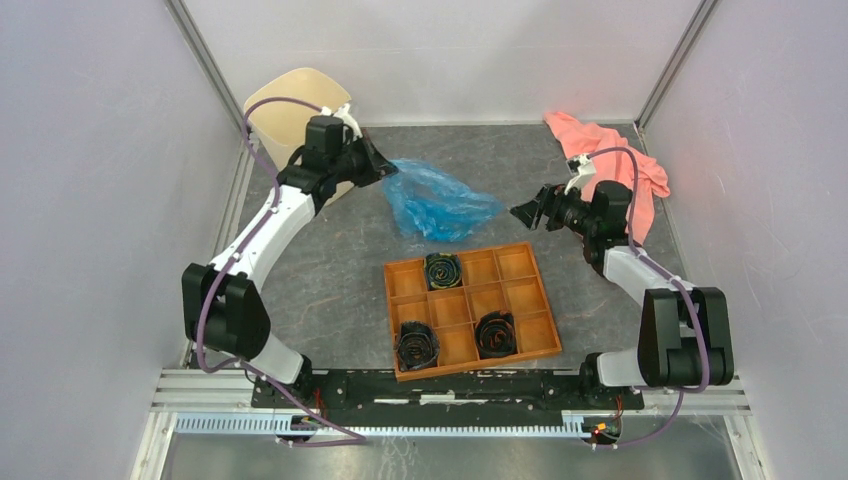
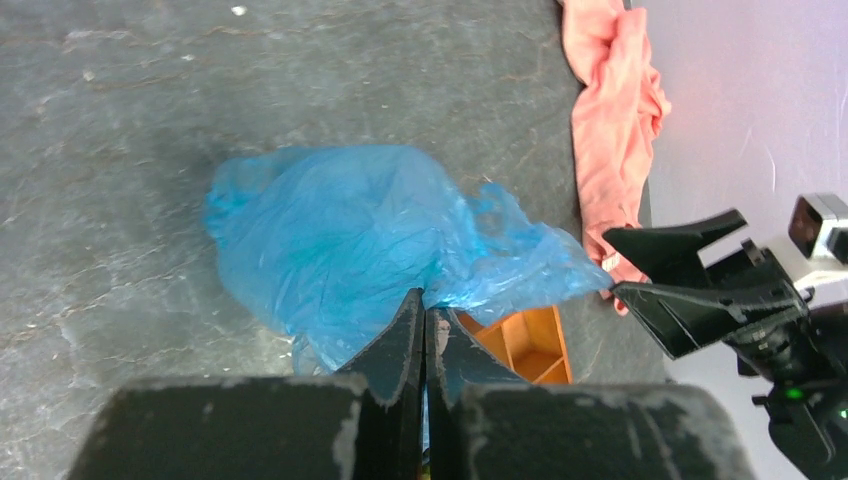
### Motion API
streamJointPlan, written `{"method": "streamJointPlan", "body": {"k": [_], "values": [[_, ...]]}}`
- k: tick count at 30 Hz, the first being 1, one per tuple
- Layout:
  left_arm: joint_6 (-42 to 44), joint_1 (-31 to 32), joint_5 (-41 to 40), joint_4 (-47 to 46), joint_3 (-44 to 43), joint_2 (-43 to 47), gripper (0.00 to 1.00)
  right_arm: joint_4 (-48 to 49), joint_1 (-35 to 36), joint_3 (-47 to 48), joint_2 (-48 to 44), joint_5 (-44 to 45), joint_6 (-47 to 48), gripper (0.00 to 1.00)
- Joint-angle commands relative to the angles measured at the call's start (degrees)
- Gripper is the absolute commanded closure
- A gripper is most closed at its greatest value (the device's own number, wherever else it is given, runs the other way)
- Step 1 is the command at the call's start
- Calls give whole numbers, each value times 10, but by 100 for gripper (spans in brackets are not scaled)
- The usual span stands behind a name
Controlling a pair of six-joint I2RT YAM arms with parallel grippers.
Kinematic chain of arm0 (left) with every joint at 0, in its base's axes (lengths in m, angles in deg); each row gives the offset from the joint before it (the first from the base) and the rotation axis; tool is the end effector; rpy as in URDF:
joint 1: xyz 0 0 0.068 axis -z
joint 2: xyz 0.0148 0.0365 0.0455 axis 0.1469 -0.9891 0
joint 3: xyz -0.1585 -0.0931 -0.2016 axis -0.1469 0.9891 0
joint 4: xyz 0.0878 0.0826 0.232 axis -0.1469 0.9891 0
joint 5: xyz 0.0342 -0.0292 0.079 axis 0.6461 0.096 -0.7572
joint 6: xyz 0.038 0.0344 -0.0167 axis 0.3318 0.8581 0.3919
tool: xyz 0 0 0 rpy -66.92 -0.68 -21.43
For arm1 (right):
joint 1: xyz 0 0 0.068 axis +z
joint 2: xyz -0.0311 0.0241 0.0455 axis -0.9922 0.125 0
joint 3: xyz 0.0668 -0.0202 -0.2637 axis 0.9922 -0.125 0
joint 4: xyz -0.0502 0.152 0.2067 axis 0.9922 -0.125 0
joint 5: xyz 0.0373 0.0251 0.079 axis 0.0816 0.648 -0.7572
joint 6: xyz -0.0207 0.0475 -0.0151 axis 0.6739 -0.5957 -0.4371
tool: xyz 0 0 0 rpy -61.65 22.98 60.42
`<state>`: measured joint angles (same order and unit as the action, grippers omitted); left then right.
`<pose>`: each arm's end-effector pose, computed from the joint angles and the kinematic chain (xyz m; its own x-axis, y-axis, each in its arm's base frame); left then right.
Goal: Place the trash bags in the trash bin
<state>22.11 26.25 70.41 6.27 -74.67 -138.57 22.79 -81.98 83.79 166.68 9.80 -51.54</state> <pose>0.3399 -0.1202 0.3377 -0.6884 -0.3400 -0.6407 0.1849 0.7719 -0.6083 0.2896 0.0263 0.2212 -0.5137 0.2603 -0.8175 -0.4465 0.7325 0.5139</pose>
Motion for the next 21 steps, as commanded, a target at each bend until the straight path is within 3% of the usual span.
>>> {"method": "streamJointPlan", "body": {"k": [1, 4, 9, 15, 18, 21], "values": [[-75, -55, 51, -96, 73, 30, 98, 2, 34, 15, 25, 36, 50, 16], [-78, -81, 49, -108, 98, 33, 98, 5, 72, 53, 83, 36, 52, 30], [-66, -99, 43, -105, 114, 34, 98, 46, 122, 114, 159, -10, 63, 43], [-50, -111, 43, -89, 111, 42, 98, 121, 147, 128, 201, -74, 138, 30], [-49, -113, 65, -86, 105, 44, 98, 209, 148, 122, 233, -96, 113, 27], [-53, -112, 80, -89, 104, 52, 98, 308, 164, 118, 259, -112, 40, 31]]}}
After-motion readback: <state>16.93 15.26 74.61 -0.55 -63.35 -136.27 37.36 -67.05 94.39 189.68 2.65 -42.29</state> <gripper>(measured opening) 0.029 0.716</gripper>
